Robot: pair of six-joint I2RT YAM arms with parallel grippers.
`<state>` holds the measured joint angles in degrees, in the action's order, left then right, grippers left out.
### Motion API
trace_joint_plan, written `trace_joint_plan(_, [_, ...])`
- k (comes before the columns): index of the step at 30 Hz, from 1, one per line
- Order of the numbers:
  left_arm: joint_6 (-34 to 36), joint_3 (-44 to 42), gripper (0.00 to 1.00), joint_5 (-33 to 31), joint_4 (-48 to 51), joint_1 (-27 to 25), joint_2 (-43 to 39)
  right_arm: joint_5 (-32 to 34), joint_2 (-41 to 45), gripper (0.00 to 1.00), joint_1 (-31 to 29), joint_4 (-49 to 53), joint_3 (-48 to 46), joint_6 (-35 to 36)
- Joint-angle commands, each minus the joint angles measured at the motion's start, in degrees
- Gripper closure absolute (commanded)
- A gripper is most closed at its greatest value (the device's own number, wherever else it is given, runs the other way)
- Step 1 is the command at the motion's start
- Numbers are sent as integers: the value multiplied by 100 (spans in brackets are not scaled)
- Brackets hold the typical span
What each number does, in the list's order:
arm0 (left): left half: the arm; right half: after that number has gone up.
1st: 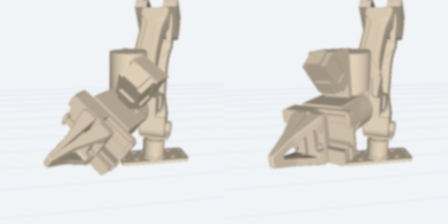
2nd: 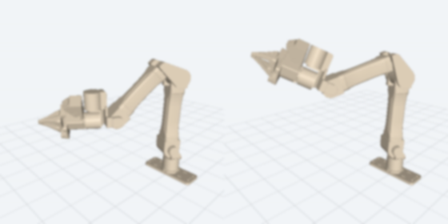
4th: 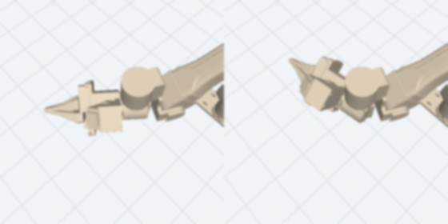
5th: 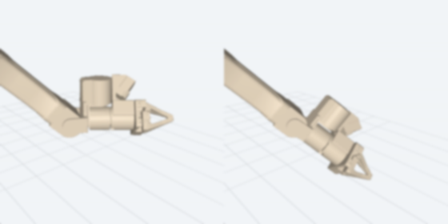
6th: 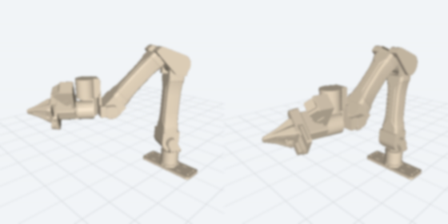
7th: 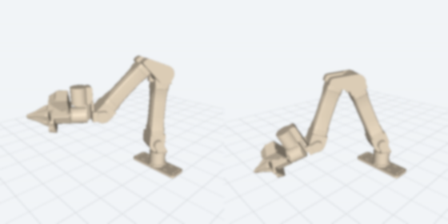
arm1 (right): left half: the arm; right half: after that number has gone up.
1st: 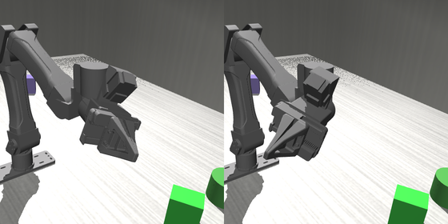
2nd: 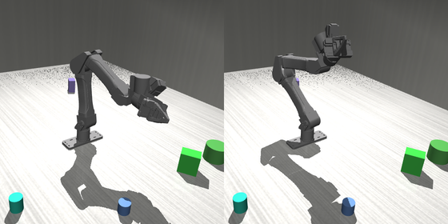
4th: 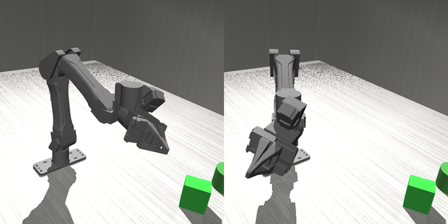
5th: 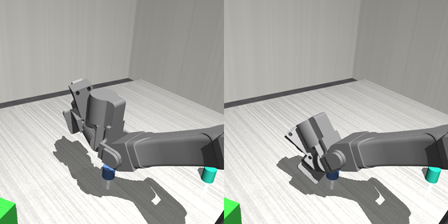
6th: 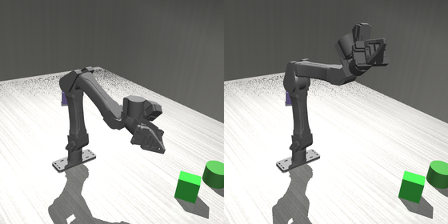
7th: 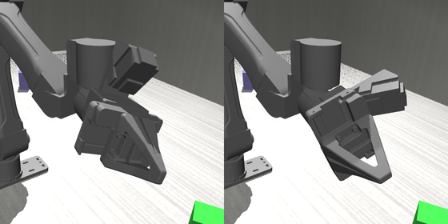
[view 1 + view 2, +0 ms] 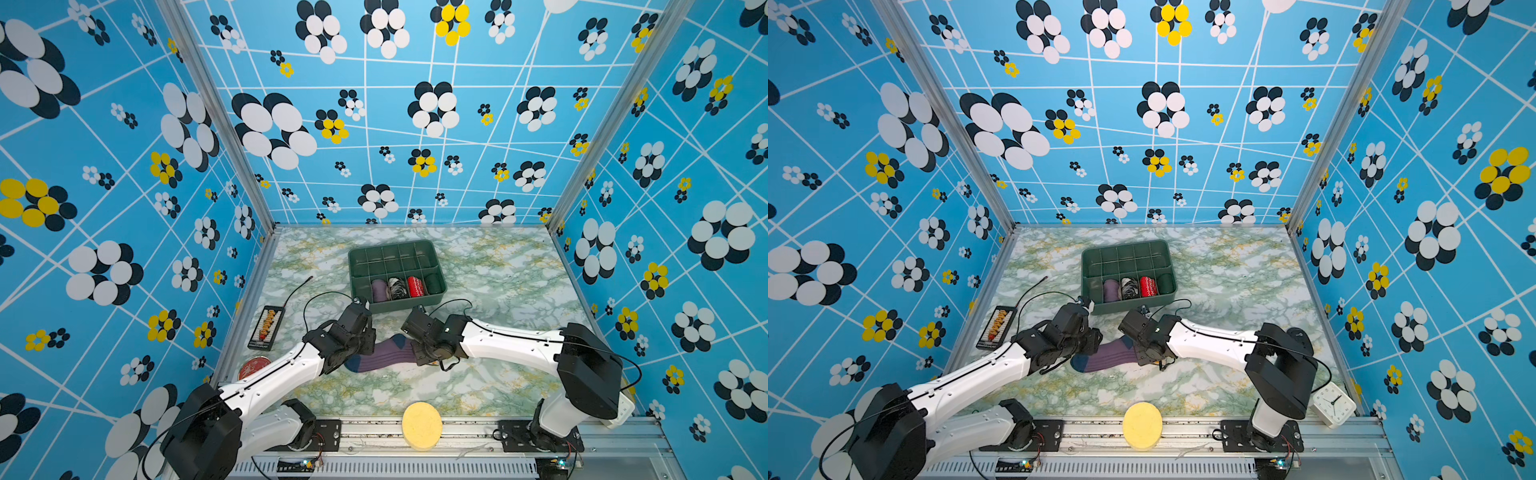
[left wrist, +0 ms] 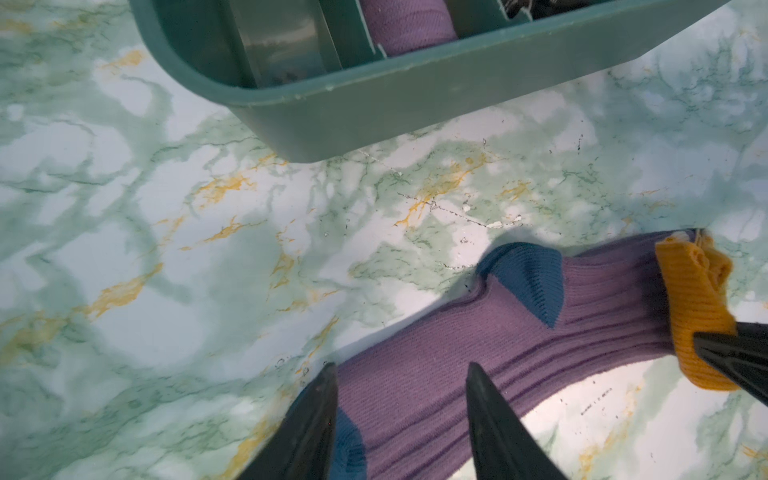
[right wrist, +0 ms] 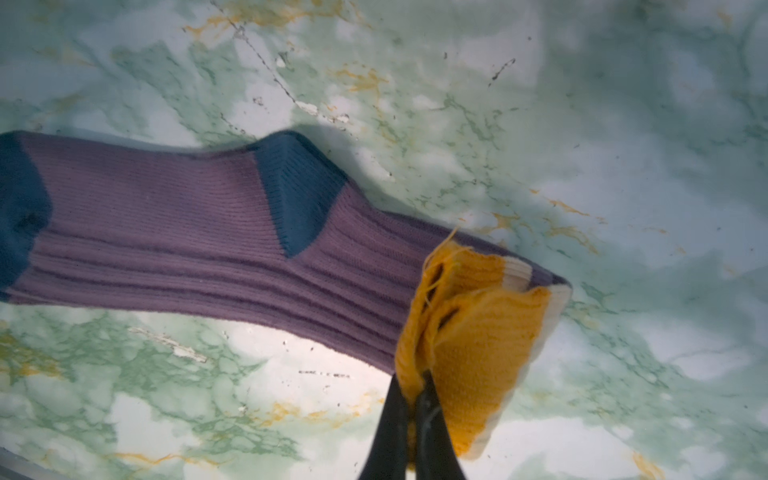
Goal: Roll the socks
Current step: 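Fold the yellow cuff over toward the heel with the right gripper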
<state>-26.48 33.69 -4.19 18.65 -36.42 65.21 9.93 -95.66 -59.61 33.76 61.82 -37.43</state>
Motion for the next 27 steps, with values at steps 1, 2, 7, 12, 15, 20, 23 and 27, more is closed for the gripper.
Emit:
trace_joint_plan(1, [-59, -75, 49, 88, -99, 48, 23, -154, -157, 100, -33, 7, 134, 122])
trace_joint_plan(2, [-51, -74, 49, 95, -104, 48, 23, -158, -188, 100, -34, 0, 133, 122])
trace_joint_plan(7, [-42, -80, 49, 102, -104, 65, 14, -181, -312, 100, -40, -67, 140, 122])
trace_joint_plan(12, [-56, -86, 49, 134, -116, 74, 39, -231, -434, 90, -39, -141, 165, 122])
trace_joint_plan(15, [-42, -87, 49, 133, -120, 71, 44, -270, -428, 80, -33, -243, 144, 113])
trace_joint_plan(20, [-43, -66, 49, 138, -117, 74, 64, -323, -318, 75, -13, -463, 113, 96])
trace_joint_plan(23, [-41, -57, 49, 161, -118, 73, 80, -418, -281, 72, 37, -552, 118, 79])
trace_joint_plan(27, [-41, -56, 49, 188, -120, 74, 71, -645, -167, 70, 112, -692, 21, 30])
